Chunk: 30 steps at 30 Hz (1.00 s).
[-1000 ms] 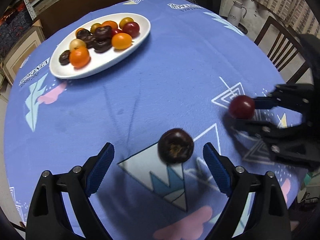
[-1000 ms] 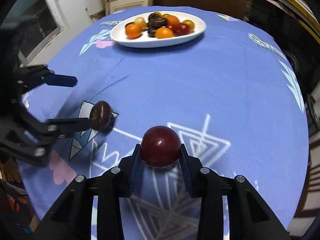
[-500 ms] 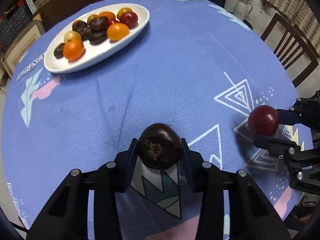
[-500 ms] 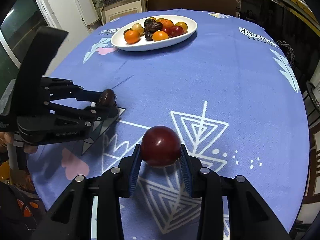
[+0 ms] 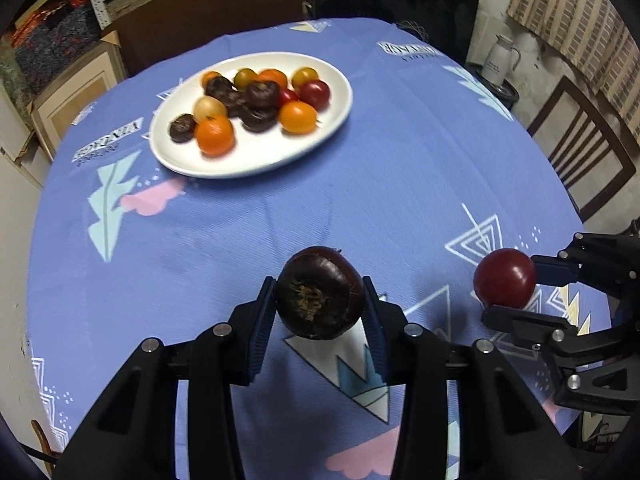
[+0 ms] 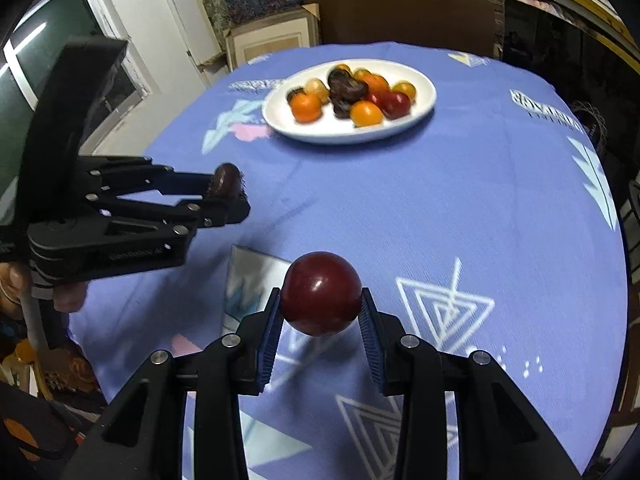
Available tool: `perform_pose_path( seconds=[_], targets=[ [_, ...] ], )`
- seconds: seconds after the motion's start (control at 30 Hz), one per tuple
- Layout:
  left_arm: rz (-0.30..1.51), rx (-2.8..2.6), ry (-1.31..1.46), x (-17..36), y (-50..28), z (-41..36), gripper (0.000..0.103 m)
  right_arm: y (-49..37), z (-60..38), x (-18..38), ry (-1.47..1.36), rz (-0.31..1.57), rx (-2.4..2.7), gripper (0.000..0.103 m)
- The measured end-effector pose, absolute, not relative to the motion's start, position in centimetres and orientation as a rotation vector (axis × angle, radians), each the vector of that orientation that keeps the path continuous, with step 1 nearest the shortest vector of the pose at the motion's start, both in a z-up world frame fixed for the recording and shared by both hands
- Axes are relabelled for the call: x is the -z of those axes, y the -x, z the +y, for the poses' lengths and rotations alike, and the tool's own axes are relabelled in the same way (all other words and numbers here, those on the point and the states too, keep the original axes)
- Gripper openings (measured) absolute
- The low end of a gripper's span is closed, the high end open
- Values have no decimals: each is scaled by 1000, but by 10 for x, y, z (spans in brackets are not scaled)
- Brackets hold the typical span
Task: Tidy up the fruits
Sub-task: 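Lower both held fruits onto the plate and open both tools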
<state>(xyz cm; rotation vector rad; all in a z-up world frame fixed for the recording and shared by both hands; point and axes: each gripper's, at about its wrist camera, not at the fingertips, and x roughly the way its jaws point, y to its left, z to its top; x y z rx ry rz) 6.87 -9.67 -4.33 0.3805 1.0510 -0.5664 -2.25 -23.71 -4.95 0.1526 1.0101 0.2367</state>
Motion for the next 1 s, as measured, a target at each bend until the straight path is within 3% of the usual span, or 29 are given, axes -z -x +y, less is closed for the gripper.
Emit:
perform_pose_path(
  seconds=[0.63, 1.0],
  targets=[
    [898, 459, -380, -30, -165, -92, 41, -86, -257, -62, -203, 724, -225, 38],
    [915, 424, -354, -24, -212, -108, 41, -137, -261, -50, -219, 735, -220, 38]
  ],
)
